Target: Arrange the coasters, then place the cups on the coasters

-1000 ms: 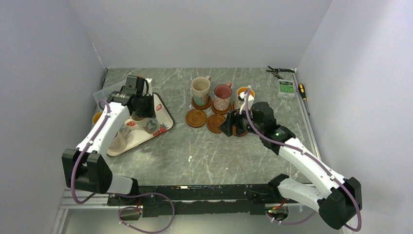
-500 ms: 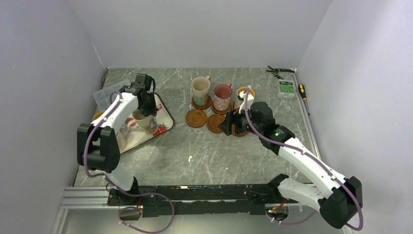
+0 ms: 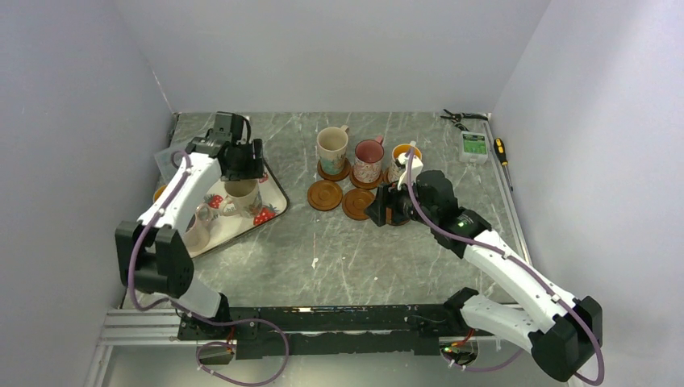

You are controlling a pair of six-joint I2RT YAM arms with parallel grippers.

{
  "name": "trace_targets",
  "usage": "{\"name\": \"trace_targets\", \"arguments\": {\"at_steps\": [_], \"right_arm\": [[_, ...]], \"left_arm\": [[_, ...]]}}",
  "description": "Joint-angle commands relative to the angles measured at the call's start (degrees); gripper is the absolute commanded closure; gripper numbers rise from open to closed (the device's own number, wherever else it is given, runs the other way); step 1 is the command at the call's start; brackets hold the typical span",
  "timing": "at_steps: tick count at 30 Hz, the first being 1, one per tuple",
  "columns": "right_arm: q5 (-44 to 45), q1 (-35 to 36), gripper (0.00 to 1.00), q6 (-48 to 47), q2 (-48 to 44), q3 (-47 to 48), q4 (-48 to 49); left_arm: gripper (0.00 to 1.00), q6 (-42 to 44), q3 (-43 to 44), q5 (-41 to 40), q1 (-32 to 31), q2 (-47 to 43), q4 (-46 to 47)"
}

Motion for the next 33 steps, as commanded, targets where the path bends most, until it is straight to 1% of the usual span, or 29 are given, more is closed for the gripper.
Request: {"name": "trace_targets", "arguments": {"at_steps": [1,3,6,10,13,15,20,21,25,28,30,33], "right_arm": [[1.04,0.37,0.27,-0.70,-1.52,1.63,0.68],[0.92,0.39,0.27,-0.76,-1.64,1.59,0.68],[1.30,0.38,0.27,-0.63,-2.05,1.35,0.72],[5.76,0.40,0.28,0.59,-4.26,0.49,0.58],[10.04,0.38,0.27,1.03,-6.66,-0.29,0.00],[12.08,0.31,0.26,1.32,-7.82,-0.57,-0.32],[14.90,0.31,0.26,1.81,-8.60,-0.23,-2.70],[15.31,0.34,0.26,1.96,-8.90,-0.51,-2.79],[17.30,0.31,0.26,2.22,-9.66,-1.09,-3.38],[20.14,0.31,0.26,2.40,-10.02,-0.49,-4.75],[23.07,0.36,0.26,2.54,-10.13,0.31,-6.16],[28.61,0.21,0.25,2.68,-10.08,1.65,-8.76]], "left_arm": [[0.30,9.03,1.62,1.51,0.30,-8.68,-1.18],[0.28,11.51,0.64,1.49,1.81,-10.71,-1.55],[0.28,14.31,-1.39,5.51,7.56,-12.23,-1.07],[0.28,16.05,-4.38,8.11,12.33,-12.51,1.16],[0.28,18.46,-5.70,13.01,12.55,-11.41,3.67],[0.30,19.04,-6.24,14.44,12.63,-9.75,5.38],[0.43,19.66,-6.03,15.79,13.16,-6.22,5.81],[0.44,19.91,-6.18,16.03,13.16,-5.78,5.96],[0.44,19.72,-6.61,12.47,13.17,-4.32,5.70],[0.45,19.60,-7.11,12.21,13.18,-3.56,6.08],[0.50,19.48,-7.06,13.54,13.17,-3.02,6.38],[0.61,19.03,-6.66,14.59,13.16,-1.92,6.54]]}}
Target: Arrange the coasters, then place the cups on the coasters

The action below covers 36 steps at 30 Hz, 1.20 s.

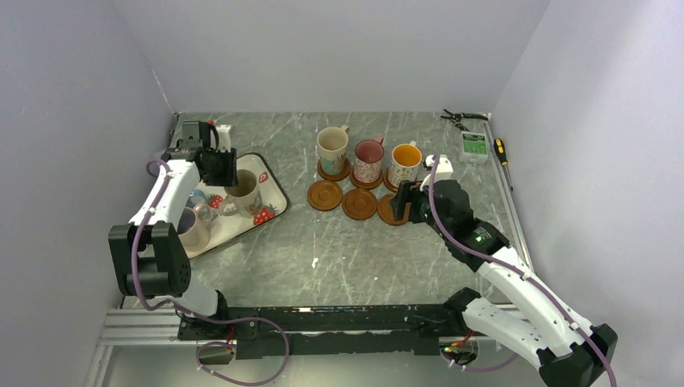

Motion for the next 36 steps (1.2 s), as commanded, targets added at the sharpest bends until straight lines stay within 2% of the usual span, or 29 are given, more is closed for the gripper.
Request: {"name": "trace_targets", "arguments": {"at_steps": [1,4,5,9,13,20,27,36], "right_arm": [[10.53,0.06,0.25,1.26,-0.84,2.95,-4.17],[14.05,-0.69,0.24,2.04,-0.83,3.57,-6.21],[14.53,-1.12,0.23,2.32,-0.90,3.61,-6.61],[12.71,-5.41,0.22,2.54,-1.64,3.33,-7.07],[6.13,-12.98,0.22,1.77,-2.39,2.64,-6.55],[1.94,-19.02,0.21,-0.15,-2.69,3.12,-6.39],[0.20,-19.91,0.21,0.70,-2.94,2.88,-5.77],[-0.60,-20.09,0.21,1.48,-3.34,2.14,-6.17]], "left_arm": [[0.68,-0.17,0.43,2.02,0.18,1.51,1.94],[0.95,-1.19,0.44,1.89,0.16,1.56,2.15],[0.97,-1.61,0.28,1.41,0.16,1.12,2.35],[0.97,-4.69,-0.52,-1.14,0.16,-2.32,3.17],[0.97,-7.19,-1.13,-2.49,0.07,-7.53,3.73],[0.97,-10.54,2.80,1.80,-2.37,-11.92,0.71],[0.97,-15.27,7.73,-0.94,-12.47,-9.15,-1.52],[0.97,-20.71,9.40,-3.68,-22.16,-2.81,4.55]]}}
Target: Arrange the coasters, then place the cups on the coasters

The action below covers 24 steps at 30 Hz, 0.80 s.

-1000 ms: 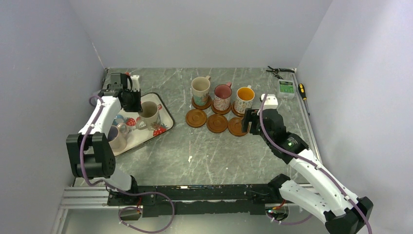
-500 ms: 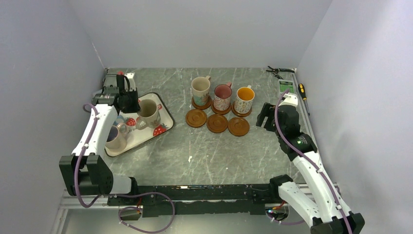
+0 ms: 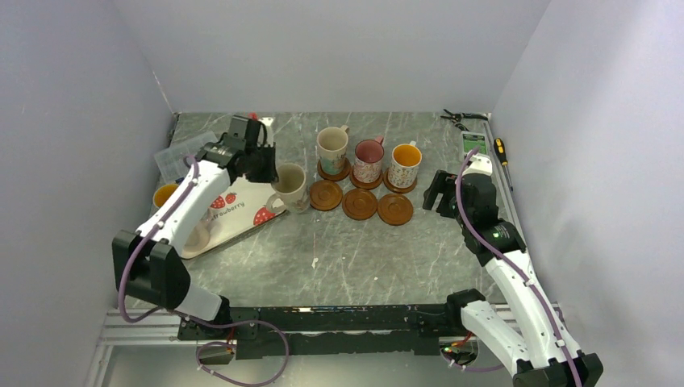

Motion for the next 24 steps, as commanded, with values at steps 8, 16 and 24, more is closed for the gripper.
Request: {"name": "trace_targets", "arguments": {"at_steps": [8,16,24], "right_arm": [[-1.58,-0.34,0.21,0.50,-1.64,0.54,0.72],[-1.72,-0.36,0.21,0.16,-1.97,0.65,0.17],[-1.54,-0.44,0.21,0.11,-1.88,0.37,-0.16]], "left_arm": [[0.97,-1.88,8.48,-1.83,-7.49,8.71,9.05],[0.97,0.55,12.88,-1.92,-7.76,14.40,9.60],[0.97,2.82,16.55,-0.17,-7.81,17.93,9.06]]}}
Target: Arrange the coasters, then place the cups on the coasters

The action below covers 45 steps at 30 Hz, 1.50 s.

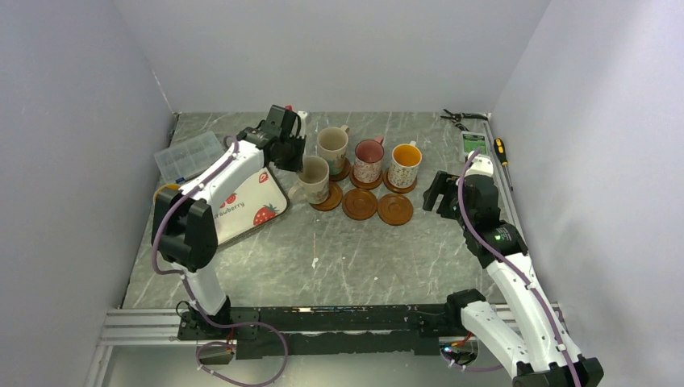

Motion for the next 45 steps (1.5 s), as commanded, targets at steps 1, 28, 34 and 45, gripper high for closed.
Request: {"name": "trace_targets", "arguments": {"at_steps": [1,28,34,45], "right_arm": [[-0.17,-0.16,0.21,0.10,-0.83,0.34,0.33],[0.18,-0.22,0.21,-0.18,-1.04,-0.69,0.25],[0.40,-0.25,0.21,-0.25,-1.12,-1.06,0.19],[0.50,-0.40,0.21,-0.40,-1.12,-1.33,0.32]], "left_arm": [[0.97,1.20,5.52,2.93,-0.09,-0.02,4.05],[0.97,0.95,7.26,6.09,-0.98,3.54,2.98],[0.97,1.56,8.29,4.96,-1.48,4.62,1.91],[0.89,2.56,9.50,3.84,-2.27,6.06,-0.29]]}}
